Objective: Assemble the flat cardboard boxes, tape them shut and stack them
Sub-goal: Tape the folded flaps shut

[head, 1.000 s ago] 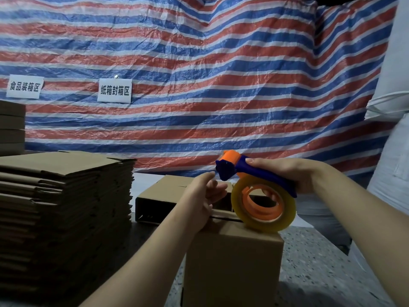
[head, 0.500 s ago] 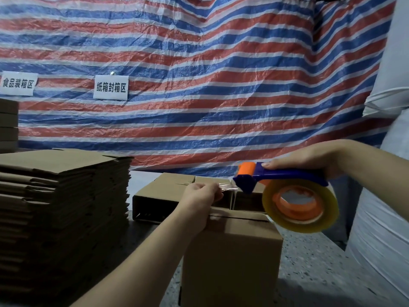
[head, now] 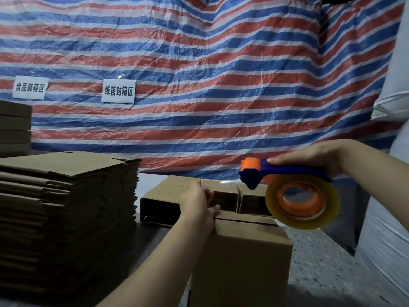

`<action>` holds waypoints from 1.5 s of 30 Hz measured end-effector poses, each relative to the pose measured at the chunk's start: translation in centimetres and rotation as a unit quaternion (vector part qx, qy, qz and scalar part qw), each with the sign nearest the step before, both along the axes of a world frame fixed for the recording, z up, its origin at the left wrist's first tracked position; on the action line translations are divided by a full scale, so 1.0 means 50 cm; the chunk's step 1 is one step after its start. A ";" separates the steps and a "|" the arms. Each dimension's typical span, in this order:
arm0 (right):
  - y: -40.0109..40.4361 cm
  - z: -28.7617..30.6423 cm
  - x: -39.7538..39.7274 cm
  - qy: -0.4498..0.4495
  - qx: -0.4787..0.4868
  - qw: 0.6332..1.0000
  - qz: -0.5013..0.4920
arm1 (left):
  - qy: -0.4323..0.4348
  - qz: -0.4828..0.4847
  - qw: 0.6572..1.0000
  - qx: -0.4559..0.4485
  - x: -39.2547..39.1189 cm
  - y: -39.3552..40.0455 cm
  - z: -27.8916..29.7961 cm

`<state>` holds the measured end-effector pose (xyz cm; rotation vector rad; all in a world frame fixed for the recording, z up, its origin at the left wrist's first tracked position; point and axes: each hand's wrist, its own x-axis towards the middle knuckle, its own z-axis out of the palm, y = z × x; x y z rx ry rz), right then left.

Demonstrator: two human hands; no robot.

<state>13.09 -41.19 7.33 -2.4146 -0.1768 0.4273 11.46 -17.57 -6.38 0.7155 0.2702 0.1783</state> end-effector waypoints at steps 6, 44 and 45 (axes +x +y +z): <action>0.038 -0.027 -0.005 -0.008 -0.054 0.998 -0.012 | -0.008 0.023 0.999 -0.035 0.007 0.007 -0.006; 0.124 -0.011 0.021 0.026 -0.204 0.979 0.009 | 0.058 -0.059 0.923 0.376 -0.034 0.137 -0.096; 0.126 -0.011 0.021 0.028 -0.206 0.978 0.010 | 0.061 -0.062 0.923 0.375 -0.034 0.137 -0.096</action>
